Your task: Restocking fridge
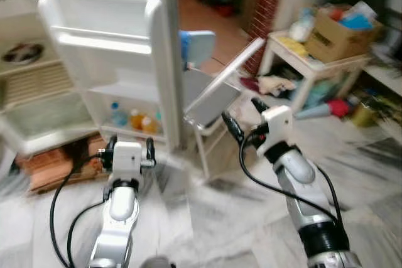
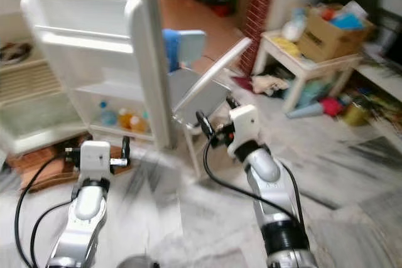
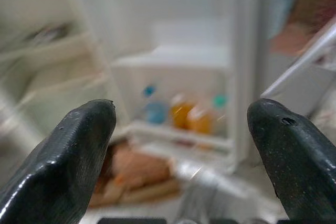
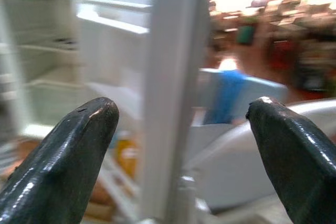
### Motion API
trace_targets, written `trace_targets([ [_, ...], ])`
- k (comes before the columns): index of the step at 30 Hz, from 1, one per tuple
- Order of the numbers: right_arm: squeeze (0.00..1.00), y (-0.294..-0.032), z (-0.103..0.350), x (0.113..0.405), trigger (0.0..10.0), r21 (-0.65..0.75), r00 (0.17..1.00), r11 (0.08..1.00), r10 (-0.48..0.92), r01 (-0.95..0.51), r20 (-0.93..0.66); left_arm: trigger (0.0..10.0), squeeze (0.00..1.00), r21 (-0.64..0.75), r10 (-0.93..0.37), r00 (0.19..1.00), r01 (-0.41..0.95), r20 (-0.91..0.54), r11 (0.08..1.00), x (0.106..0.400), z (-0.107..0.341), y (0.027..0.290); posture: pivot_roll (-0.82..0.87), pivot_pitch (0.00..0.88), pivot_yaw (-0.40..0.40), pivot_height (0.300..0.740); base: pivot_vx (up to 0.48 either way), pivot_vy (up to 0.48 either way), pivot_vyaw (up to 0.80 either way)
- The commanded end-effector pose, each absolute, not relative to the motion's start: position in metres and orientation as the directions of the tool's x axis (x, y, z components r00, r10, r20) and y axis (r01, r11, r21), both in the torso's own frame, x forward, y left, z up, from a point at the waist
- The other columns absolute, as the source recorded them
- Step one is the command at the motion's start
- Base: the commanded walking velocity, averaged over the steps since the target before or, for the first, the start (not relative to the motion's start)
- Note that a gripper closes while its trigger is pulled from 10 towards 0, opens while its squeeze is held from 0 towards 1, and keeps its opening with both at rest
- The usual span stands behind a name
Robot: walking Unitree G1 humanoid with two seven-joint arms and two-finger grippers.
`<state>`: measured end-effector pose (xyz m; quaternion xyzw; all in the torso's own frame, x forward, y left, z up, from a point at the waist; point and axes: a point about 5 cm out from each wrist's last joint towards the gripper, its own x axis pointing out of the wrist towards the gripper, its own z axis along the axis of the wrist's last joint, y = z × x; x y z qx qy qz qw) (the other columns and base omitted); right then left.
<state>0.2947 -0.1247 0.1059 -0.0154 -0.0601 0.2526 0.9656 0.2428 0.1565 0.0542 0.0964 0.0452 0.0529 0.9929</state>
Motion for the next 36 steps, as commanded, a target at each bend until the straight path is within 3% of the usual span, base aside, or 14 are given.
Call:
trace_targets([
  [1,0.00,-0.121,0.110,0.297,10.0,-0.072,0.857,0.867,0.498,-0.493,0.130,10.0,0.00,0.201,0.121,0.990,-0.104,-0.074,0.974,0.245,0.056,0.159,0.12,0.000,-0.007,0.740,0.480,0.000,0.77],
  [23,0.00,-0.120,0.108,0.297,10.0,-0.082,0.860,0.870,0.493,-0.486,0.130,10.0,0.00,0.166,0.126,0.989,-0.111,-0.082,0.980,0.244,0.055,0.159,0.12,0.000,-0.004,0.740,0.471,0.000,0.67],
  [36,0.00,-0.125,0.110,0.304,10.0,-0.102,0.894,0.903,0.427,-0.417,0.134,10.0,0.00,0.158,0.123,0.982,-0.100,-0.143,0.982,0.242,0.046,0.159,0.12,0.000,-0.013,0.740,0.100,0.000,0.28],
])
